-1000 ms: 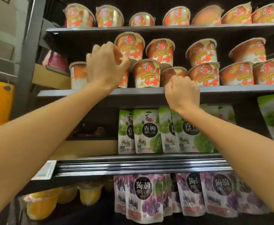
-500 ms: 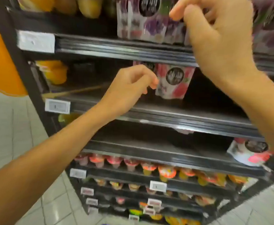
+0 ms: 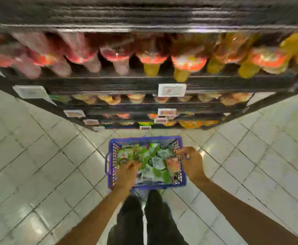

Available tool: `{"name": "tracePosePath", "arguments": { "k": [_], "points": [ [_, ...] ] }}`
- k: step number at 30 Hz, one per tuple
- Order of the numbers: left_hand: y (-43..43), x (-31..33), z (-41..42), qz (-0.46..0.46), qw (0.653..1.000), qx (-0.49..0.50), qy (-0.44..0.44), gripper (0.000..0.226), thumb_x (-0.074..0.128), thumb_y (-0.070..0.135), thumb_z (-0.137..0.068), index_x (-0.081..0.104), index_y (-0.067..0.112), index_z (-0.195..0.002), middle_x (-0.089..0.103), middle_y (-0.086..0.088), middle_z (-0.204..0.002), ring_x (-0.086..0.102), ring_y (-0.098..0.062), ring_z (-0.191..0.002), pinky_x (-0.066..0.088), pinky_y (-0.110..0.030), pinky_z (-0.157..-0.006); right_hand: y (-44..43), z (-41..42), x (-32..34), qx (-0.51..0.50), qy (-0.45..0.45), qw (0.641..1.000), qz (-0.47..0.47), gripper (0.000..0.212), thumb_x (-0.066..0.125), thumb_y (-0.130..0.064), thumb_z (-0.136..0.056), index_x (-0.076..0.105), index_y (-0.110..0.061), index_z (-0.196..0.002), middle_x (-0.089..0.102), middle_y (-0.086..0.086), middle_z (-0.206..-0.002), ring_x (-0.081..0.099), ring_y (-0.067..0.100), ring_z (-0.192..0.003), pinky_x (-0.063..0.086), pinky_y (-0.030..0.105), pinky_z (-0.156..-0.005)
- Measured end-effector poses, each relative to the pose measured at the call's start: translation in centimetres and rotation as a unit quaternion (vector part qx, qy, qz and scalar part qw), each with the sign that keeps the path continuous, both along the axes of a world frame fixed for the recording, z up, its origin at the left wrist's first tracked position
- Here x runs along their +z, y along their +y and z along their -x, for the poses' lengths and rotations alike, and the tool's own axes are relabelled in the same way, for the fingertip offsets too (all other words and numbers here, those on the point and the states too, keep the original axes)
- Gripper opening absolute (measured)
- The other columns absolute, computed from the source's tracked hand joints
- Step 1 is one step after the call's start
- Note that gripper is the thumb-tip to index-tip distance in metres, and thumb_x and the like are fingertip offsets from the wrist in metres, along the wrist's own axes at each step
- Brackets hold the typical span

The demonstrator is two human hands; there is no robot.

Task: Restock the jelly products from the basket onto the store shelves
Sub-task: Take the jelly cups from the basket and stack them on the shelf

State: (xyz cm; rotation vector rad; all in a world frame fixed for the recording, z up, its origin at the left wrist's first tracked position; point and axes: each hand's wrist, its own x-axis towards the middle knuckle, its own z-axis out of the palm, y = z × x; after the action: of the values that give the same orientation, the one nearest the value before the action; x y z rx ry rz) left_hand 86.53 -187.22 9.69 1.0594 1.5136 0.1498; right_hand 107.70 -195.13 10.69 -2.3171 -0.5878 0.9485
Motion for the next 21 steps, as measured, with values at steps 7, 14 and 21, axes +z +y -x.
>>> {"name": "tracePosePath", "arguments": {
  "k": [7,14,21],
  "points": [
    [-3.7,-18.7,-2.6,0.106,0.993,-0.048,0.036,0.016,0.063,0.014,-0.089,0.056,0.008,-0.076,0.055,-0.024,-0.076,0.052,-0.027,-0.073,0.039,-0.041,-0.067,-4.4,-0.2,-21.4,-0.031,0.000,0.985,0.169,0.027,0.054,-0.009,-0.094,0.068,-0.004,-0.117,0.067,0.024,-0.115,0.063,0.040,-0.107,0.047,0.037,-0.085],
    [-6.0,-32.0,-6.6,0.259,0.966,-0.004,0.008,0.027,0.052,0.011,-0.100,0.054,0.026,-0.077,0.063,0.005,-0.076,0.056,-0.016,-0.073,0.054,-0.029,-0.071,-5.5,0.8,-33.9,-0.062,-0.003,0.976,0.209,0.032,0.048,-0.021,-0.099,0.058,-0.005,-0.124,0.066,0.021,-0.118,0.062,0.040,-0.107,0.047,0.036,-0.083],
    [-7.0,-36.2,-10.4,0.337,0.940,0.034,-0.050,0.023,0.045,0.029,-0.103,0.060,0.016,-0.092,0.068,-0.010,-0.088,0.064,-0.021,-0.072,0.055,-0.030,-0.066,-5.4,2.1,-36.5,-0.055,-0.065,0.974,0.209,0.055,0.060,-0.043,-0.091,0.055,-0.001,-0.126,0.054,0.022,-0.125,0.048,0.038,-0.119,0.042,0.042,-0.098]
  ]
}}
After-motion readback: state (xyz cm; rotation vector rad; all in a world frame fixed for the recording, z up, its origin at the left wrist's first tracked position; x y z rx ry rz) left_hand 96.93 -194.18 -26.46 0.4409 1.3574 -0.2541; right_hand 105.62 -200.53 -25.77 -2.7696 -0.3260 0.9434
